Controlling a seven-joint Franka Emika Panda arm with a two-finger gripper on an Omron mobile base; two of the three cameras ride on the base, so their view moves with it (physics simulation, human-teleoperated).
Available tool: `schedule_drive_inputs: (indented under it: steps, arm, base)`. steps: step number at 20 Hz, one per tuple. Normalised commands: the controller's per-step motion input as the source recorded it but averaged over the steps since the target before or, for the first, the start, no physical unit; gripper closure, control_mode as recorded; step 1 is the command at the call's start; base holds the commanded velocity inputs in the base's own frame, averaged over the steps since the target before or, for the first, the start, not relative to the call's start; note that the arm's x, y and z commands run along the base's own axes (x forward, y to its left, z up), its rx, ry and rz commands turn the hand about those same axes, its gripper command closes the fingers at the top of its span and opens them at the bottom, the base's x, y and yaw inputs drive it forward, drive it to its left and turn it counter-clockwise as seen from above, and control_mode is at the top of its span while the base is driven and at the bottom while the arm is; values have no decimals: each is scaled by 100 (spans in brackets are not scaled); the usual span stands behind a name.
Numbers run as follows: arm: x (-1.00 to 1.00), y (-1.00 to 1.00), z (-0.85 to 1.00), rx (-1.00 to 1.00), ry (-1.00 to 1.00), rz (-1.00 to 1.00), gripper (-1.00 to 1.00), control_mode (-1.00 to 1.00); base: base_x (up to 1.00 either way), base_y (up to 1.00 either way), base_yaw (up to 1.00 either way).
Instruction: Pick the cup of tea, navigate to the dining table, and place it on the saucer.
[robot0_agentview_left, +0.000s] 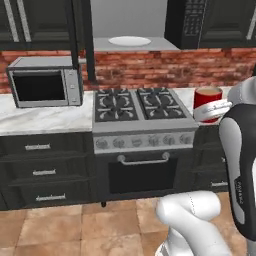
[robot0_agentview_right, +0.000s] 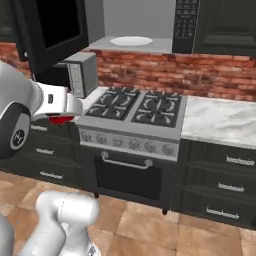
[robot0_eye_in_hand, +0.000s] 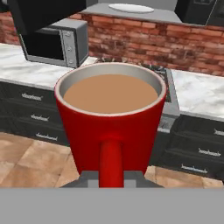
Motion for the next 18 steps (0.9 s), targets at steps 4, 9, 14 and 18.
schedule_drive_inputs:
  steps: [4,9,14,18]
  arm:
    - [0,0,0,0,0,0,100,100]
    - [0,0,0,0,0,0,100,100]
    - [0,0,0,0,0,0,100,100]
    - [0,0,0,0,0,0,100,100]
  base:
    - [-24,-1,85]
    - [0,0,100]
    - [3,0,100]
    - [3,0,100]
